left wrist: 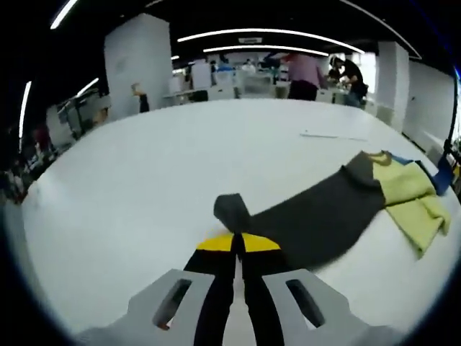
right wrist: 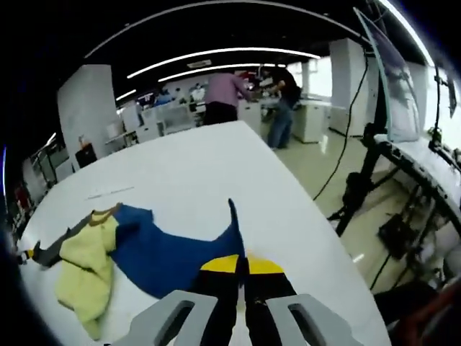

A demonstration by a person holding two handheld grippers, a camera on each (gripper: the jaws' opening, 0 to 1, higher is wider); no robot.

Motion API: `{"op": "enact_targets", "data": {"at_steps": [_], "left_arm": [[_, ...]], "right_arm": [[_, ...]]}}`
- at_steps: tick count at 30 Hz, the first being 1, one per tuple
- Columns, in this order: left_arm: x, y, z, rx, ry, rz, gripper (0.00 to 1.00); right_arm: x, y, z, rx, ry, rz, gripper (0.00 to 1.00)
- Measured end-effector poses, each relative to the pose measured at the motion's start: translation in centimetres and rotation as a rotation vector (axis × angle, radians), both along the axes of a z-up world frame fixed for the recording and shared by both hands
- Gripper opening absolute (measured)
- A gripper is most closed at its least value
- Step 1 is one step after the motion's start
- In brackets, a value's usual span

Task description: Fold the garment on the visible template until the final outline fits inside the template.

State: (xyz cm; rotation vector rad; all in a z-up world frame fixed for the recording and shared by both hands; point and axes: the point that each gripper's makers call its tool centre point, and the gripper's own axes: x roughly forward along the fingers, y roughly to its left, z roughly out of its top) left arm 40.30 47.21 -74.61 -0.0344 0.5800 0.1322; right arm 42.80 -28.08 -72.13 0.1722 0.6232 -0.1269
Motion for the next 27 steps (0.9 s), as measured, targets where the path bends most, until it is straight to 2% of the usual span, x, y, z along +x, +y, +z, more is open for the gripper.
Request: {"op": "enact_targets", "data": {"at_steps": [6, 11, 15, 19, 21, 23, 24, 27], "left_arm": [[0.4, 0.8, 0.4, 0.015, -0.015, 0.002, 0.00], [0.8, 1.4, 0.1, 0.063, 0.012, -0.020, 0.00], [0.7, 2.3, 0.0, 0.054, 0.021, 0.015, 0.00], [-0.3, 3.5, -0.6, 0.047, 0.046, 0.089, 0.00], [-0.8, 3.9, -0.8, 0.058, 0.057, 0.093, 0.00], [-1.4, 3.8, -1.2, 0.006, 0.054, 0.111, 0.00], [-1.5, 3.9, -1.3, 0.003, 0.054, 0.114, 0.00], [-2.2, 3.8, -1.7, 0.035, 0.078, 0.106, 0.00]], "right_arm": [[-0.6, -1.7, -0.2, -0.027, 0.000, -0.039, 0.00], [-0.8, -2.7, -0.6, -0.023, 0.007, -0.082, 0.00], [-1.3, -3.4, -1.2, -0.013, 0.021, -0.111, 0.00], [-2.1, -3.8, -2.0, 0.003, 0.042, -0.140, 0.00], [-2.5, -3.8, -2.5, 0.014, 0.054, -0.145, 0.00], [-2.9, -3.7, -2.9, 0.025, 0.064, -0.154, 0.00], [-3.0, -3.6, -3.0, 0.030, 0.068, -0.154, 0.00], [-3.1, -3.5, -3.2, 0.028, 0.074, -0.150, 0.00]]}}
